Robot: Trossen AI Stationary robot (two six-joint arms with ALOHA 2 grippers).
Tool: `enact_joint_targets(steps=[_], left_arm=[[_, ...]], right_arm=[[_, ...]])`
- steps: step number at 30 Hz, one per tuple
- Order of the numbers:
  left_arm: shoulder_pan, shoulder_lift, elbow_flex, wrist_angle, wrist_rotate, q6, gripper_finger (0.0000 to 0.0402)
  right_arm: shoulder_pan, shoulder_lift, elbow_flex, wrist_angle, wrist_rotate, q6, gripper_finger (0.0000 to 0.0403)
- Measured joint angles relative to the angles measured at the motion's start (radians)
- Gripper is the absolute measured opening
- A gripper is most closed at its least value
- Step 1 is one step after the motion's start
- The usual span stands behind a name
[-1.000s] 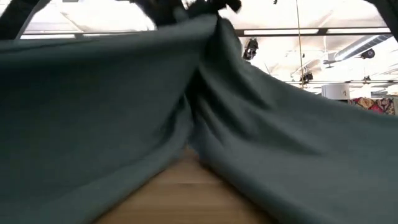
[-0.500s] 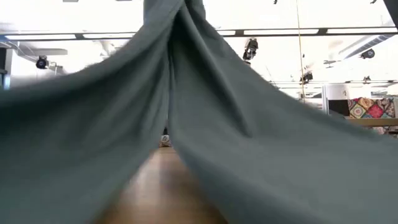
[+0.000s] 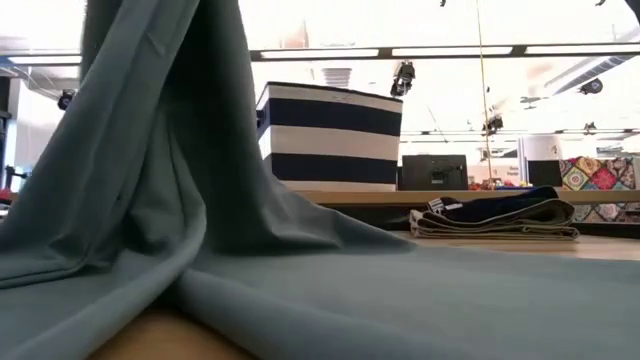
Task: Fold Laundry from Bin
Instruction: Fold the blue pants
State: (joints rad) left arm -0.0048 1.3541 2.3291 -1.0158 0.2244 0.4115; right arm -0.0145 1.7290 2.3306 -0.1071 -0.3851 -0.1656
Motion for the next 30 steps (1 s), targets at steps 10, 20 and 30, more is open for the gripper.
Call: enact_joint_targets(steps=[10,20,30], left_arm=[[-0.585,0.118,0.027,-0.042,-0.674,-0.213,0.0011],[-0.349,0.141,0.007,-0.441,-0.935,-0.668,0.0013],[0.438,0.278,-0.127,-0.507,-0.358,-0.461,0.0014]], right_arm=[[0.2,0.006,0.003,-0.094,0.07,0.09,0.0034],[0.168,-0.024,0.008,-0.623,0.76,-0.04,0.0034],[-0.25,0.07,-0.037,-0.904,0.69,-0.035,0.0033]])
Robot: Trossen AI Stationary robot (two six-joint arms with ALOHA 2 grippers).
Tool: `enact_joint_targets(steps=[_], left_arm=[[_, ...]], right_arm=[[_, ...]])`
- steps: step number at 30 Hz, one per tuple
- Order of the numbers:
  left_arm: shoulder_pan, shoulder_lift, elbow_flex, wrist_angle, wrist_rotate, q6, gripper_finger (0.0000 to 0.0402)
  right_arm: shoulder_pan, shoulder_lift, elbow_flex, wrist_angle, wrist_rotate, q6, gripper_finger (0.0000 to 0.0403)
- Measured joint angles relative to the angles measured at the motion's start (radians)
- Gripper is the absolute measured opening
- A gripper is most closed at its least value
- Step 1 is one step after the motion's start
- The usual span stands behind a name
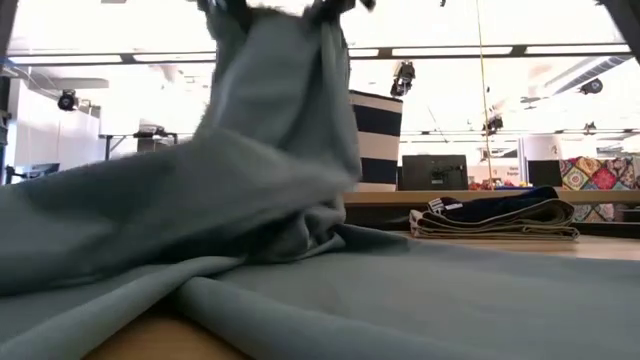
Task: Fold Laundry from Bin
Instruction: Fold the blue pants
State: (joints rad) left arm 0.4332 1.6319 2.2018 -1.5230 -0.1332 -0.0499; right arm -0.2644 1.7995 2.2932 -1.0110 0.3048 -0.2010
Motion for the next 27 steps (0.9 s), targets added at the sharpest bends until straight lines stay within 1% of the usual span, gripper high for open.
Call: enact_joint_targets(steps=[2,4,7,10,12,15,18,20,23,24,25,27], left_arm=[[0.102,0.049,-0.016,0.001,0.069,0.073,0.0014],[0.177,0.103,-0.02,0.005,0.107,0.133,0.0015],[0.26,0.183,-0.022,0.023,0.15,0.218,0.0015],[0.325,0.248,-0.023,0.076,0.217,0.272,0.0015],[0.361,0.284,-0.017,0.132,0.221,0.289,0.0015],[0.417,0.342,0.023,0.203,0.217,0.303,0.0015],[0.472,0.401,0.103,0.247,0.208,0.302,0.0015],[0.505,0.441,0.157,0.295,0.197,0.297,0.0016],[0.555,0.444,0.118,0.474,0.152,0.248,0.0016],[0.568,0.448,0.115,0.508,0.15,0.234,0.0016],[0.579,0.449,0.115,0.516,0.152,0.23,0.0016],[0.589,0.449,0.13,0.458,0.155,0.239,0.0016]], right_arm=[[-0.081,0.033,-0.013,0.01,-0.085,0.0,0.0033],[-0.15,0.072,-0.017,0.015,-0.149,-0.005,0.0033],[-0.231,0.14,-0.02,0.026,-0.179,-0.024,0.0033],[-0.29,0.2,-0.021,0.063,-0.203,-0.051,0.0033],[-0.322,0.231,-0.021,0.109,-0.216,-0.053,0.0033],[-0.352,0.272,-0.022,0.216,-0.205,-0.054,0.0033],[-0.38,0.309,-0.022,0.346,-0.193,-0.068,0.0033],[-0.4,0.335,-0.022,0.453,-0.168,-0.095,0.0033],[-0.439,0.39,-0.022,0.67,-0.162,-0.125,0.0033],[-0.447,0.407,-0.022,0.736,-0.165,-0.126,0.0033],[-0.454,0.417,-0.022,0.771,-0.174,-0.124,0.0033],[-0.458,0.418,-0.023,0.766,-0.18,-0.121,0.0033]])
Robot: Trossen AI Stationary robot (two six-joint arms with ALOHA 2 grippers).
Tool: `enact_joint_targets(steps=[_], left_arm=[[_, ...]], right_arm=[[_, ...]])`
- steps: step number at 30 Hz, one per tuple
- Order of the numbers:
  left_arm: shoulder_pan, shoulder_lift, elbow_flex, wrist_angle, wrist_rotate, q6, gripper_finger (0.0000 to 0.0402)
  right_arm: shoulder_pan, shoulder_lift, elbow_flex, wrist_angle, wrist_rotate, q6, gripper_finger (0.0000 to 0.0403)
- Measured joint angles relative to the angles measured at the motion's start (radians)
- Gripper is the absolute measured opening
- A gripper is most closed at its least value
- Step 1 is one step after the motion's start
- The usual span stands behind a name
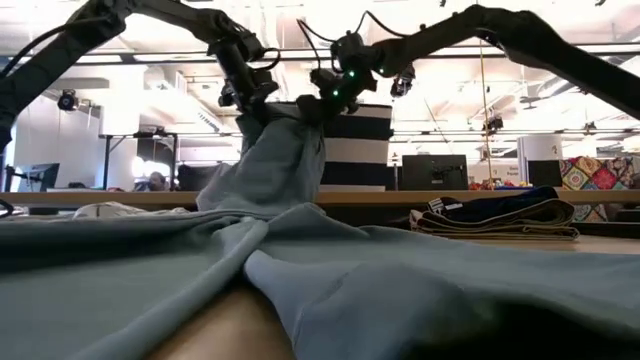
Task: Fold Laundry from Bin
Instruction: Fold the blue pants
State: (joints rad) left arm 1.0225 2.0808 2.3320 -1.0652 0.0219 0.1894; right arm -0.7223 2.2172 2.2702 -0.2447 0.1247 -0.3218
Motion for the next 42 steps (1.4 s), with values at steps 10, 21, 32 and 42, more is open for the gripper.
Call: enact_joint_targets(steps=[10,21,32,42], left_arm=[[-0.055,-0.104,0.012,-0.375,0.174,0.121,0.0016],[-0.301,-0.399,0.016,-0.455,0.616,0.412,0.0016],[-0.111,-0.065,0.01,-0.32,0.106,0.289,0.0016],[-0.061,0.179,0.025,-0.231,-0.002,0.317,0.0016]], right_arm=[[0.016,-0.203,-0.001,-0.363,-0.38,-0.011,0.0033],[0.006,-0.441,-0.005,-0.566,-1.154,-0.032,0.0033],[-0.005,-0.196,-0.023,-0.546,-0.359,-0.093,0.0033],[-0.042,-0.002,-0.022,-0.417,-0.188,-0.151,0.0033]])
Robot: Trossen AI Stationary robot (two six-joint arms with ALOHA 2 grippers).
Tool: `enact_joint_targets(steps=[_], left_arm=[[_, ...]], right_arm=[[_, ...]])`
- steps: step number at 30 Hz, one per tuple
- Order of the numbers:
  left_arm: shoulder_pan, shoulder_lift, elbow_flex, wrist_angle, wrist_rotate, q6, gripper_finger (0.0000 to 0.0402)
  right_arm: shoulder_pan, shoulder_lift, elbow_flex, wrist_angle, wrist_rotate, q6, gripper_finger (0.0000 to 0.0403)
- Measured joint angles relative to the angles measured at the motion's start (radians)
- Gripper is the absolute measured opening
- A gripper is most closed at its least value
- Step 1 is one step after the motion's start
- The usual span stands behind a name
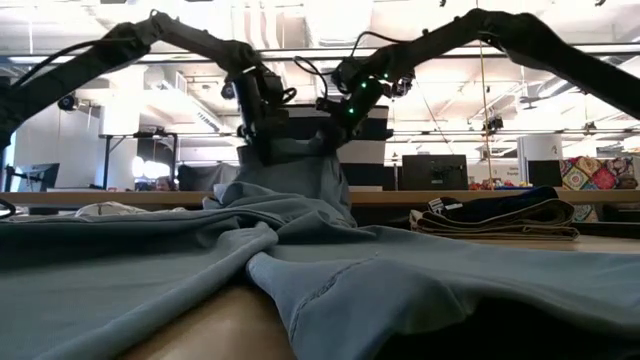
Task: Fold Laundry from Bin
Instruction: Fold the blue pants
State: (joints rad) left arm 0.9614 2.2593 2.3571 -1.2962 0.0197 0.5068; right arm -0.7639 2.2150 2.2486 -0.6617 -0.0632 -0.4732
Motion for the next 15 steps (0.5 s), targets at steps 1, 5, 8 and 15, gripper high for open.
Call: enact_joint_targets(steps=[1,5,8,15], left_arm=[[-0.002,0.0,0.001,-0.007,0.001,0.001,0.0016],[-0.005,-0.035,-0.001,-0.077,0.031,0.003,0.0016],[-0.009,-0.132,-0.003,-0.205,0.203,-0.039,0.0016],[-0.1,-0.504,-0.1,-0.23,0.972,0.267,0.0016]], right_arm=[[0.0,0.001,0.0,0.0,-0.003,0.0,0.0033],[0.005,-0.033,0.0,-0.036,-0.066,-0.003,0.0033],[0.004,-0.125,0.0,-0.102,-0.258,0.047,0.0033],[-0.046,-0.36,-0.021,-0.102,-1.268,0.169,0.003]])
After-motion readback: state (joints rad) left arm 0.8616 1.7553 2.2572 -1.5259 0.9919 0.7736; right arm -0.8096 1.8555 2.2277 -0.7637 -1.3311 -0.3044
